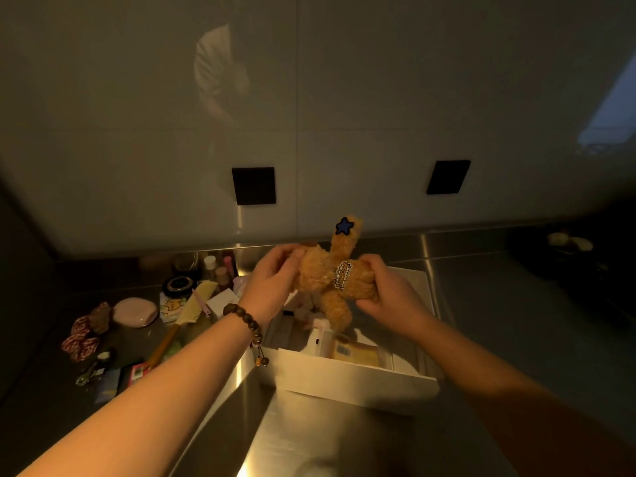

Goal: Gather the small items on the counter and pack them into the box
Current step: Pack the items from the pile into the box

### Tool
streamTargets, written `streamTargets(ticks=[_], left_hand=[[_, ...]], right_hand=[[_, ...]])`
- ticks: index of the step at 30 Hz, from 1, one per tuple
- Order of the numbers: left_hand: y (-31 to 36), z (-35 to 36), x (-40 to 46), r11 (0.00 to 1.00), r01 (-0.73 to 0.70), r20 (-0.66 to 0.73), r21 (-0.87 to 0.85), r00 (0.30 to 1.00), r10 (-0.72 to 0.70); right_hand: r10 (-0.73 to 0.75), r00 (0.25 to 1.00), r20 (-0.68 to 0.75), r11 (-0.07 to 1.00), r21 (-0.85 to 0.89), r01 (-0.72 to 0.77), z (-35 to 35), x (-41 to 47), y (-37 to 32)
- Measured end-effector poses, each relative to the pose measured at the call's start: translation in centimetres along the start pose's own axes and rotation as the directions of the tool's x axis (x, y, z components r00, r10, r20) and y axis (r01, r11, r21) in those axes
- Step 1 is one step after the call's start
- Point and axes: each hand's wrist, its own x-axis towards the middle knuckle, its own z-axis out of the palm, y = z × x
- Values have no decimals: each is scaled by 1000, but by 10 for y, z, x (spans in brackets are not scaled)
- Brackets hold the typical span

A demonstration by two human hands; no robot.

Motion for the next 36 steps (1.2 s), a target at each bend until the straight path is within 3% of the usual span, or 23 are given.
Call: streamTargets(ticks=[5, 8, 12, 14, 20, 24, 28, 34, 36], left_hand=[[-19, -1, 13, 936, -93, 116, 340, 992, 57], [-33, 4, 21, 814, -189, 238, 550, 969, 64], [-49, 9, 26, 669, -195, 329, 717, 941, -79], [-57, 12, 25, 620, -228, 378, 750, 918, -120], [-78, 20, 30, 381, -315, 430, 869, 862, -267], [-86, 23, 34, 340, -316, 417, 886, 864, -283], [-89, 22, 35, 289, -327, 406, 899, 871, -277], [-90, 26, 36, 285, -355, 386, 891, 920, -62], [-91, 29, 41, 247, -365, 394, 898, 916, -78]], right_hand=[[45, 996, 72, 999, 23, -47, 14, 10, 25], [90, 991, 103, 992, -93, -80, 28, 20, 37], [103, 990, 98, 949, -308, -68, 43, 22, 45], [72, 995, 74, 919, -392, -38, 50, 21, 47], [-103, 970, 219, 766, -605, 217, 58, 27, 45], [-133, 928, 348, 698, -633, 336, 66, 38, 43], [-16, 927, 376, 734, -625, 266, 66, 39, 46], [-107, 977, 185, 816, -545, 193, 70, 34, 50], [-69, 979, 191, 833, -528, 162, 77, 36, 48]])
